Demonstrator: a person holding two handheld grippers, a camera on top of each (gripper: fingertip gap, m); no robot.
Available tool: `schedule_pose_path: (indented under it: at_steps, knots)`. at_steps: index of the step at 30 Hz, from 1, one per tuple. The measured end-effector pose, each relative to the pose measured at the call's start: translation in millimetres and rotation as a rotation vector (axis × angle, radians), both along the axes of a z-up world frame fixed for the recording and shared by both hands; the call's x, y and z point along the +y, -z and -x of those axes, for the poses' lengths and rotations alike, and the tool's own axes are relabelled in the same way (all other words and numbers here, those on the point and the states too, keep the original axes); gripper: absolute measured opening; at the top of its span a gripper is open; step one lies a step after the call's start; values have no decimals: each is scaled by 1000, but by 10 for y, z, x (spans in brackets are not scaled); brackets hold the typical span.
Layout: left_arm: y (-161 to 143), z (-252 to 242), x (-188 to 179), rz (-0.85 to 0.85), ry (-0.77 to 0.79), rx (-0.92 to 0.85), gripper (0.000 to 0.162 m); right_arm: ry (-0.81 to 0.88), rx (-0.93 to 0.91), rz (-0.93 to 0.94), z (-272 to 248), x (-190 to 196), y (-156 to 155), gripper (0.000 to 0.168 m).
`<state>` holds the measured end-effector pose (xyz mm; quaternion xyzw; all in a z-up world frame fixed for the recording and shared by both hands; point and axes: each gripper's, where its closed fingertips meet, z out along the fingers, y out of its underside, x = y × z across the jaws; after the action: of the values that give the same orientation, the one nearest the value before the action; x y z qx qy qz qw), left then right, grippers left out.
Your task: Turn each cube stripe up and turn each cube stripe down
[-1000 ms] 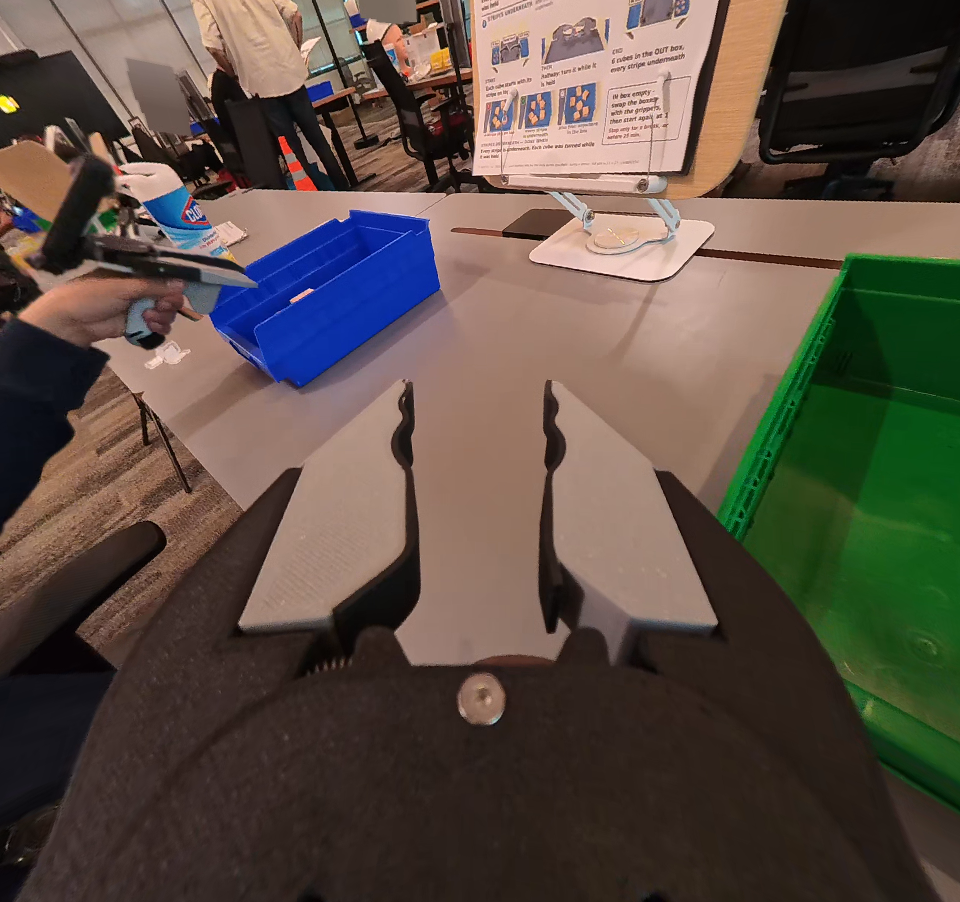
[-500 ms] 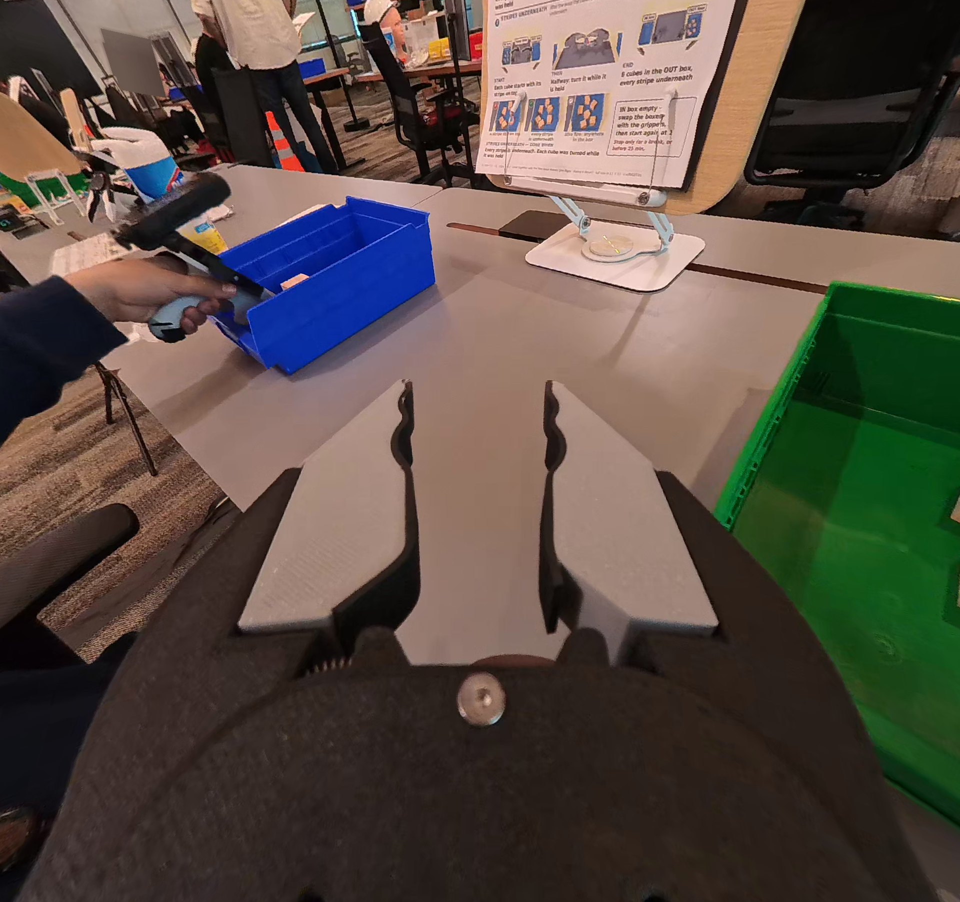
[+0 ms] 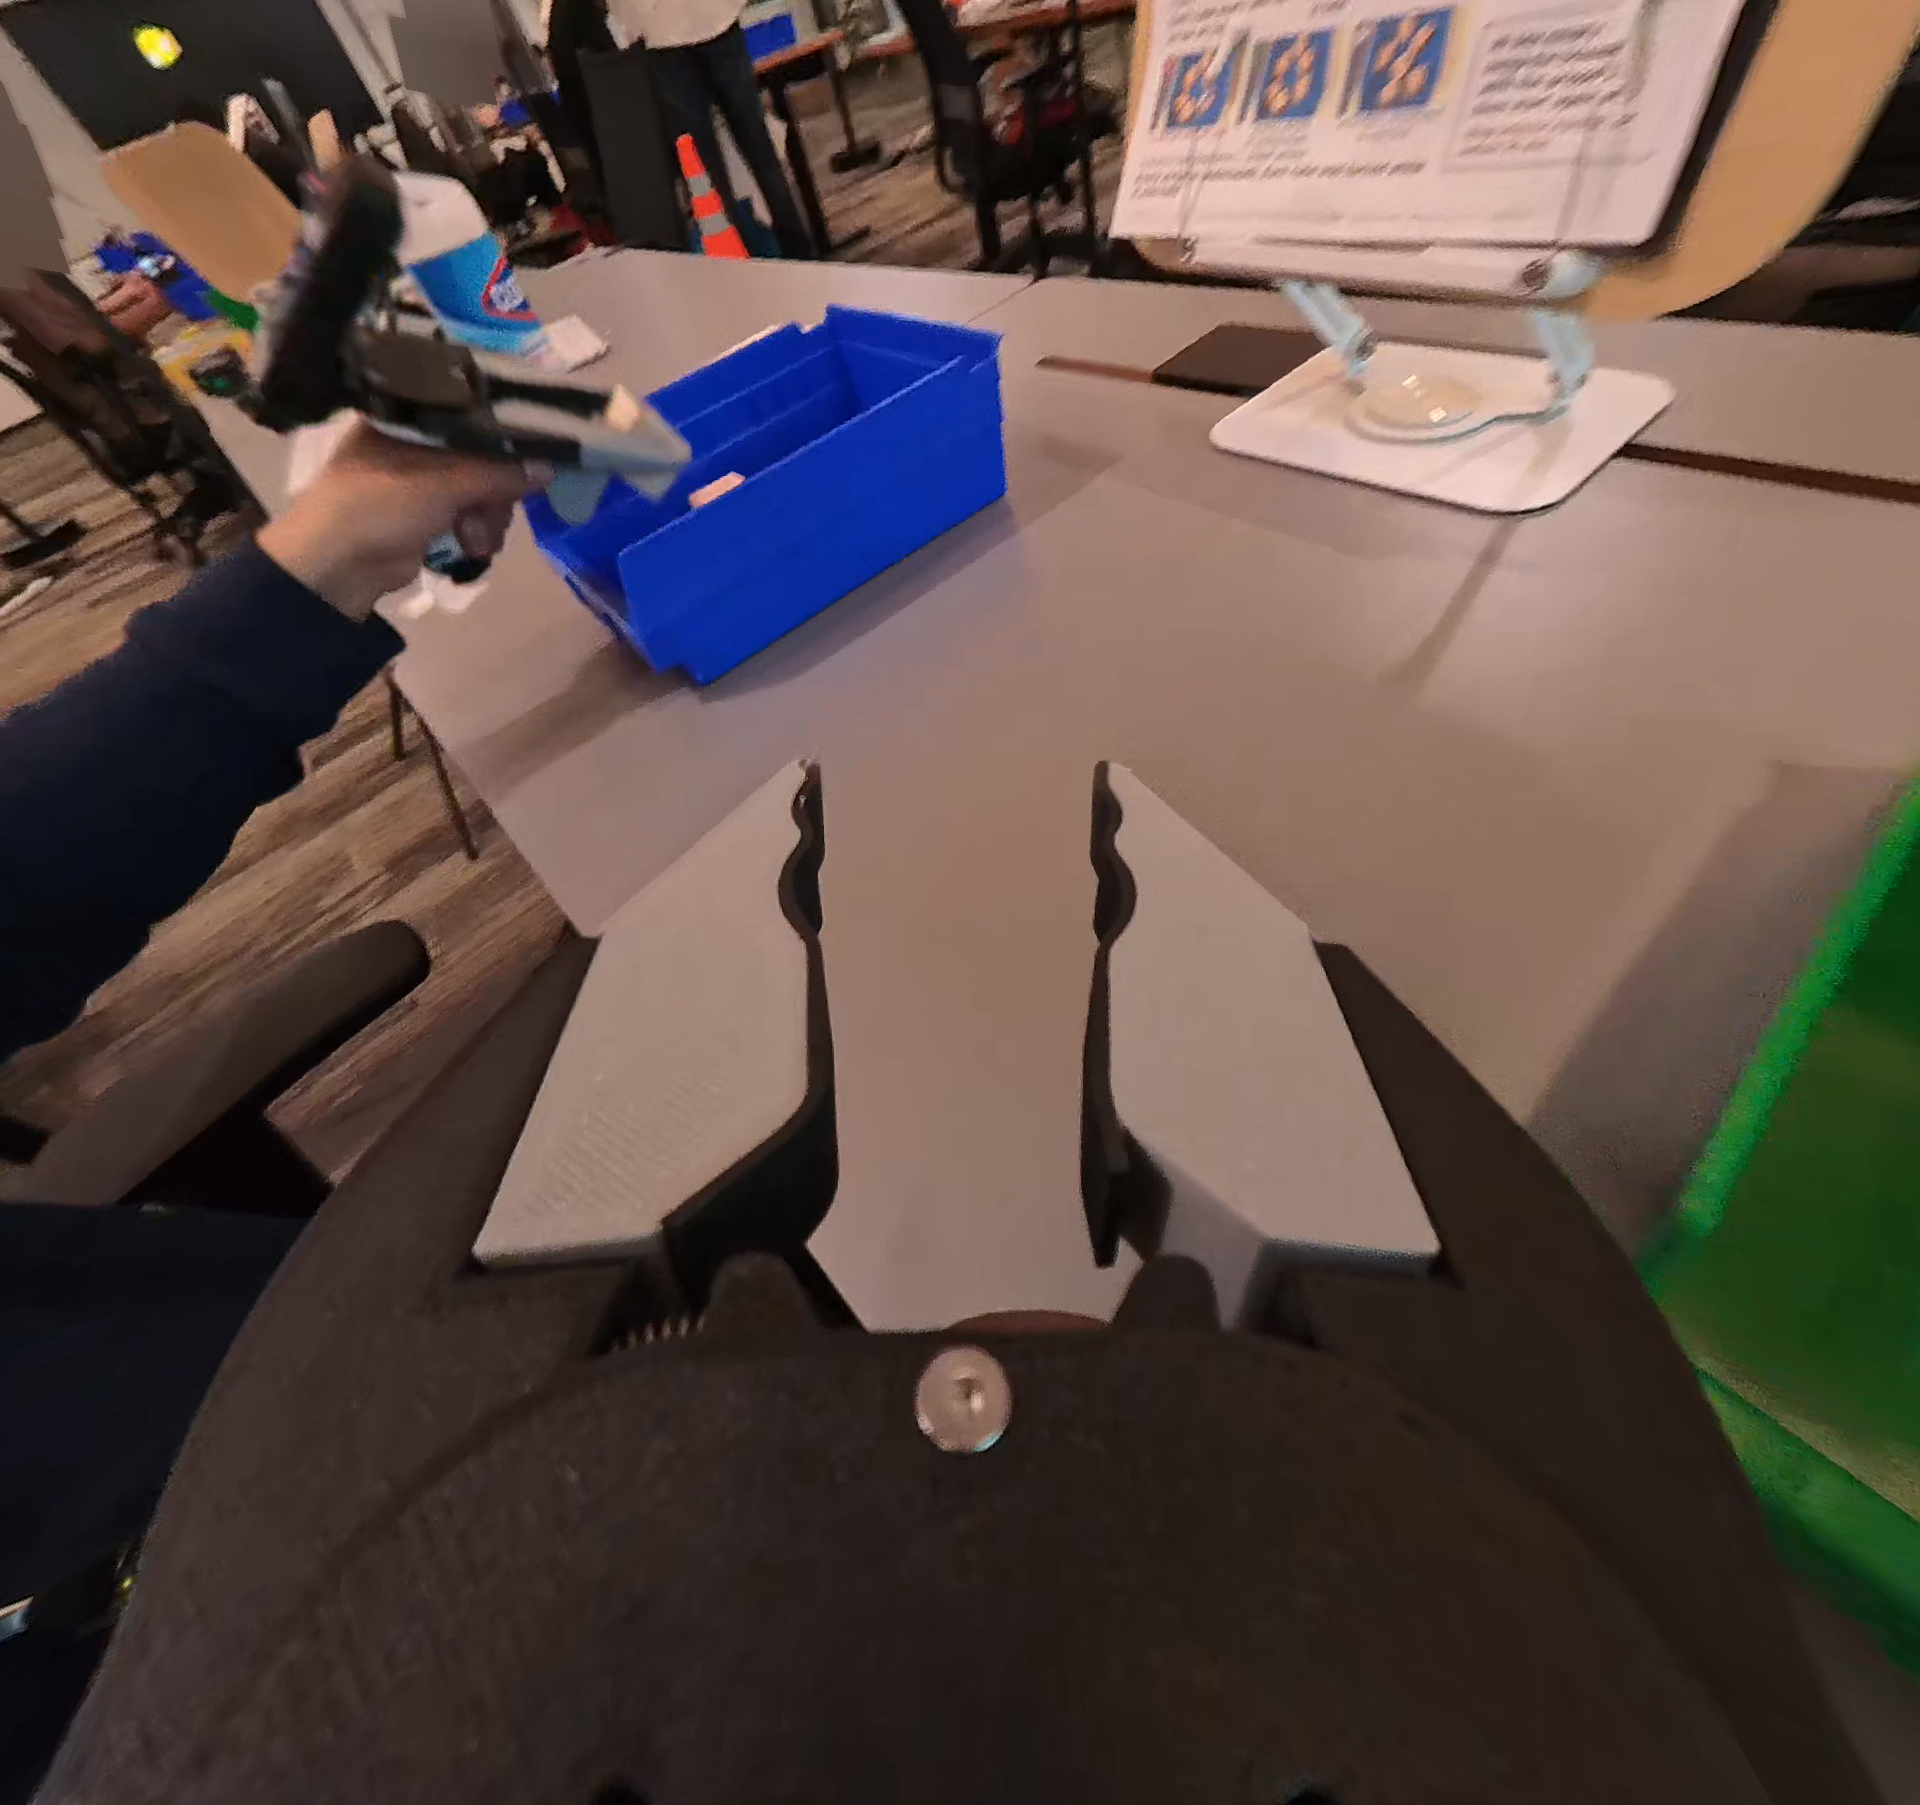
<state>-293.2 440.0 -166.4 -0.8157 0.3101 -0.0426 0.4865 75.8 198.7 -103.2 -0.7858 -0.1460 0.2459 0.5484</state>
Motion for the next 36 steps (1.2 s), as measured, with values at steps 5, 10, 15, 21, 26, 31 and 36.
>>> schedule_pose_path:
  at_steps: [5, 10, 15, 21, 26, 31, 36]
  knots:
    - [-786, -804, -924, -255, 389, -192, 46, -211, 72, 72, 584, -26, 161, 50]
    - [-940, -1579, -2091, -464, 798, -298, 45, -482, 199, 161, 1255, -234, 251, 53]
    - [-898, -1815, -2786, -636, 1062, -420, 45, -624, 278, 210, 1560, -427, 239, 56]
    - [-848, -1852, -3125, -703, 1181, -467, 46, -757, 427, 235, 1697, -609, 68, 60]
    - [-735, -1976, -3246, -772, 1192, -377, 45, -907, 534, 309, 1976, -809, 21, 61]
    - [-663, -2036, -3246, -775, 1160, -348, 44, -926, 580, 363, 2067, -802, 83, 49]
    - [-657, -2005, -3014, -744, 1014, -358, 50, -798, 515, 309, 1920, -604, 122, 48]
